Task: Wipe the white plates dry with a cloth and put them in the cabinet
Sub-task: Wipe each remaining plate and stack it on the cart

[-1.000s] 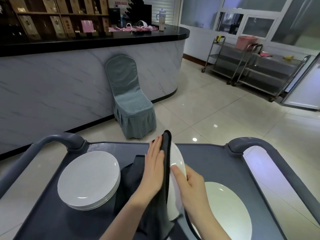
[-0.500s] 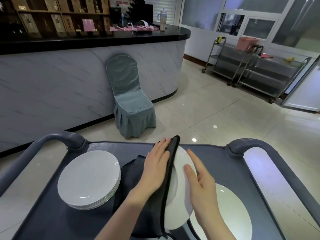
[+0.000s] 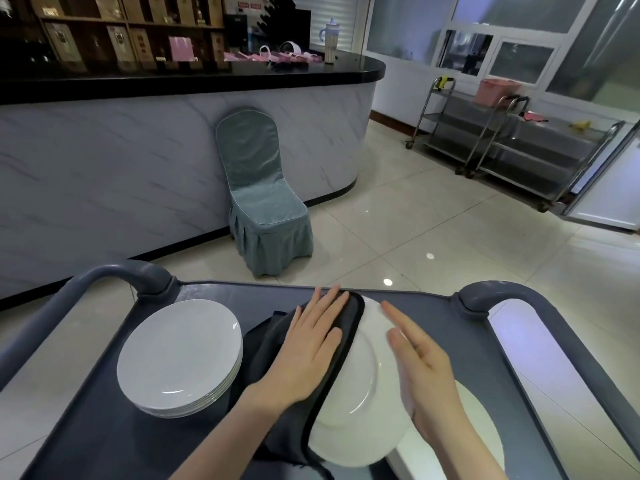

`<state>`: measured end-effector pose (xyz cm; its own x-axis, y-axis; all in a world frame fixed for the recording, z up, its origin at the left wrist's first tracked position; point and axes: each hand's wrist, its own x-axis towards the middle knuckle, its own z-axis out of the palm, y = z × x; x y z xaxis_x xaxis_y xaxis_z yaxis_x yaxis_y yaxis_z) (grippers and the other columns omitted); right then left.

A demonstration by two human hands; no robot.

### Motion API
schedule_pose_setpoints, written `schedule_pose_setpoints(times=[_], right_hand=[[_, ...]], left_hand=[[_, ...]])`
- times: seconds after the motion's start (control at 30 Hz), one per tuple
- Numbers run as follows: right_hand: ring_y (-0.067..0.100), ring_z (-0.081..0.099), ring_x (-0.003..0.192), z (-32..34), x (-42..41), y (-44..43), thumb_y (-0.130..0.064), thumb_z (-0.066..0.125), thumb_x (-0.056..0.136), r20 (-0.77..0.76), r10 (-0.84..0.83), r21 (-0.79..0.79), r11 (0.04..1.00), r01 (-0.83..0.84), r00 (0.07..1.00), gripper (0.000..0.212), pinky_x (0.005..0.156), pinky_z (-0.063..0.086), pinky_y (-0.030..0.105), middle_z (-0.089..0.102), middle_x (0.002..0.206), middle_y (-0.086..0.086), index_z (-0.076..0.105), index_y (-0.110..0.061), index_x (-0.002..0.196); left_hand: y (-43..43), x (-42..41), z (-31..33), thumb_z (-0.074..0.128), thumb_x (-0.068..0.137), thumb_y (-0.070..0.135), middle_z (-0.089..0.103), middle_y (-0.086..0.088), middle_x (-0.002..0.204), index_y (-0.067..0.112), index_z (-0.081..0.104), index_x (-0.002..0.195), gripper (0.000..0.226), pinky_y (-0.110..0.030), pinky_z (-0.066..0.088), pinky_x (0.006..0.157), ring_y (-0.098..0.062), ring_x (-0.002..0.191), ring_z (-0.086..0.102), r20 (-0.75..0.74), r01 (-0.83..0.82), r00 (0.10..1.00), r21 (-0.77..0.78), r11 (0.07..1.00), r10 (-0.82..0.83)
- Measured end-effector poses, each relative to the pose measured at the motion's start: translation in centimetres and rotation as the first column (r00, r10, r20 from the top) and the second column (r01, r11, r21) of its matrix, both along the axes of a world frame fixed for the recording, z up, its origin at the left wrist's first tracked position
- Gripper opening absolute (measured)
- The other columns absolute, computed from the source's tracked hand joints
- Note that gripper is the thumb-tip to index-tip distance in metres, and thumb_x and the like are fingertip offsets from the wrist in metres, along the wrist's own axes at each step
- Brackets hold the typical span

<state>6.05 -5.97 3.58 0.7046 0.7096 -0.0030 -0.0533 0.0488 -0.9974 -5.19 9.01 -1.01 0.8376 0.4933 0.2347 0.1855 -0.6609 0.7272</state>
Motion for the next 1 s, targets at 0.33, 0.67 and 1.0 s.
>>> schedule_pose_setpoints(times=[0.33,0.67,1.0], right_hand=[[0.0,0.069,0.104,1.6,1.7,1.0,-0.013,0.052,0.102,-0.251,-0.22,0.091,0.964,0.249,0.943,0.034,0.09,0.052,0.026,0.073,0.114,-0.019,0.065,-0.029,0.129],[-0.007,0.055,0.121,-0.2,-1.4,3.8,-0.006,0.043,0.105,-0.326,-0.309,0.101,0.928,0.358,0.893,0.038,0.111,0.038,0.028,0.061,0.13,-0.022,0.062,-0.029,0.129],[-0.013,0.055,0.119,0.8,-1.3,3.3,-0.008,0.043,0.105,-0.292,-0.302,0.153,0.922,0.356,0.907,0.039,0.108,0.037,0.021,0.063,0.124,-0.031,0.065,-0.038,0.118]], left_hand=[[-3.6,-2.0,-4.2,0.023,0.1,0.033,-0.006,0.032,0.159,0.039,0.008,0.151,0.053,-0.041,-0.004,0.124,0.004,0.148,-0.012,0.111,-0.208,0.961,-0.311,0.927,0.252],[-5.3,0.7,-1.1,0.009,0.098,0.036,-0.026,0.026,0.158,0.046,-0.022,0.147,0.059,-0.035,-0.016,0.12,-0.004,0.147,-0.024,-0.041,-0.135,0.988,0.205,0.969,0.146],[-6.2,-0.5,-2.9,0.013,0.1,0.032,-0.018,0.018,0.163,0.041,-0.011,0.153,0.059,-0.04,-0.01,0.12,-0.011,0.15,-0.018,0.022,-0.163,0.987,0.127,0.978,0.161]])
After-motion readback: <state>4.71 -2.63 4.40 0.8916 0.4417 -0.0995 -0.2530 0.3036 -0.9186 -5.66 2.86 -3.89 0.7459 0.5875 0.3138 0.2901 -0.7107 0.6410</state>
